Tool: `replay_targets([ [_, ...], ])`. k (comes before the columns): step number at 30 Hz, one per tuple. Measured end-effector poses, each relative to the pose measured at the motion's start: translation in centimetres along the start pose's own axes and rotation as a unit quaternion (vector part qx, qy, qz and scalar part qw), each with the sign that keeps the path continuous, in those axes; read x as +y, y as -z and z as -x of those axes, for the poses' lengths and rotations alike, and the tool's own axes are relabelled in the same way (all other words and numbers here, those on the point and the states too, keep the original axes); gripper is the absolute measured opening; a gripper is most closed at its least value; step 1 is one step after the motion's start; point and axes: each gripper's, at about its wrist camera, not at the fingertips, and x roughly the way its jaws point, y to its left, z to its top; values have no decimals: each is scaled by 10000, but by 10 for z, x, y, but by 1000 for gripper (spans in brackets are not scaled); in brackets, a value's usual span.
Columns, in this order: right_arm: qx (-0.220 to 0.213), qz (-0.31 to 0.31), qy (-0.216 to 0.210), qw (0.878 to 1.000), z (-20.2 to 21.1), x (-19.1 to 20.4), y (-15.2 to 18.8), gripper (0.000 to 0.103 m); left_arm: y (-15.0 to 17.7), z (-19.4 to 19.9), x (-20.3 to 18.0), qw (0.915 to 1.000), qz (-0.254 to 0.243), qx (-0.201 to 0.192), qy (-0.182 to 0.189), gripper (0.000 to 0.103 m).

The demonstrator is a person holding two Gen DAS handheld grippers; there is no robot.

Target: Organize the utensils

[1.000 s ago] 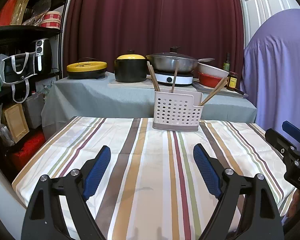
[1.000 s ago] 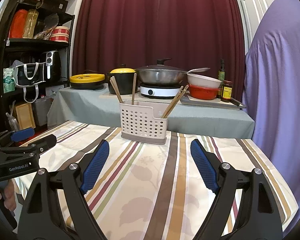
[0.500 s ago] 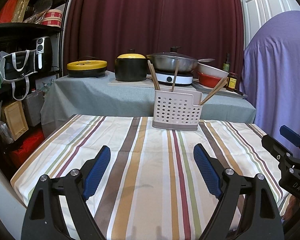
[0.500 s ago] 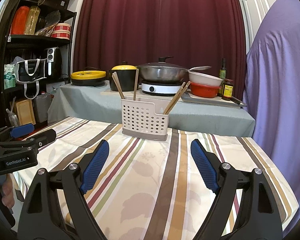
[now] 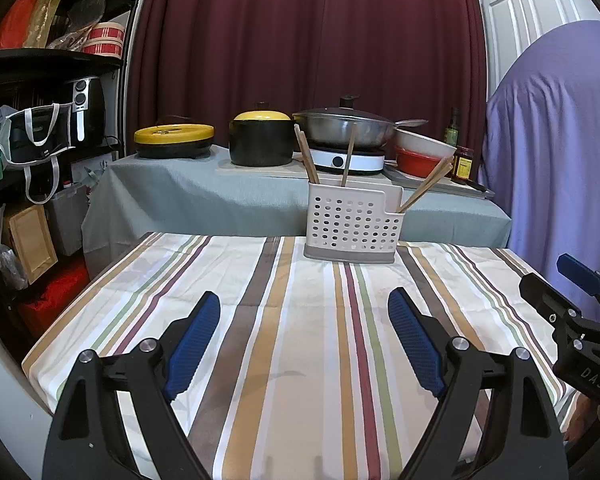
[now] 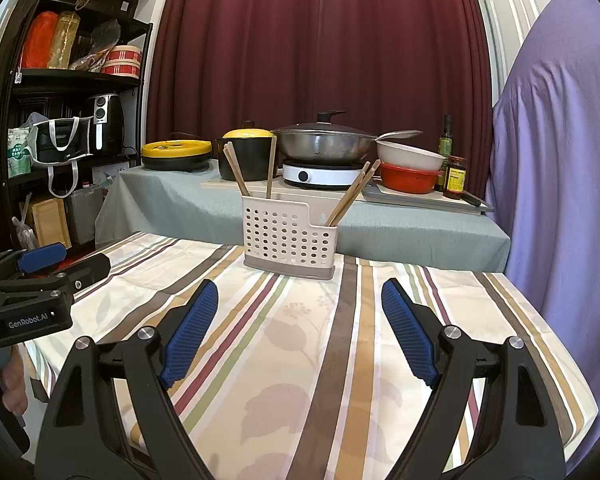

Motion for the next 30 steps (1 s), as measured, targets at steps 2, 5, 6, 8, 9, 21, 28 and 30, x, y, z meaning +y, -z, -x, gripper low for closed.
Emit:
replay_targets([
  [2, 0, -1, 1, 10000, 0, 0, 0, 82, 0, 0, -1, 10000, -12, 9, -10, 83],
  [5, 9, -1, -3, 10000, 0, 0, 2, 82, -1, 0, -1, 10000, -17, 13, -10, 83],
  [6, 10, -1, -4, 10000, -1, 0, 2, 82, -1, -1, -2, 10000, -20, 23, -6, 84],
  [8, 11, -1, -3, 10000, -1, 0, 2, 82, -1, 0, -2, 10000, -38, 25, -15, 84],
  [9, 13, 0, -3, 10000, -1, 0, 2, 82, -1, 1, -3, 10000, -38, 6, -31, 84],
  [21, 35, 0, -14, 10000, -1, 2, 7, 82, 1, 1, -7, 9998, -136, -18, 120, 86],
  [28, 55, 0, -23, 10000, -1, 4, 9, 82, 2, 3, -9, 9996, -192, -108, 154, 88],
  [30, 53, -6, -21, 10000, -1, 4, 8, 82, 2, 3, -9, 9997, -216, -76, 119, 89],
])
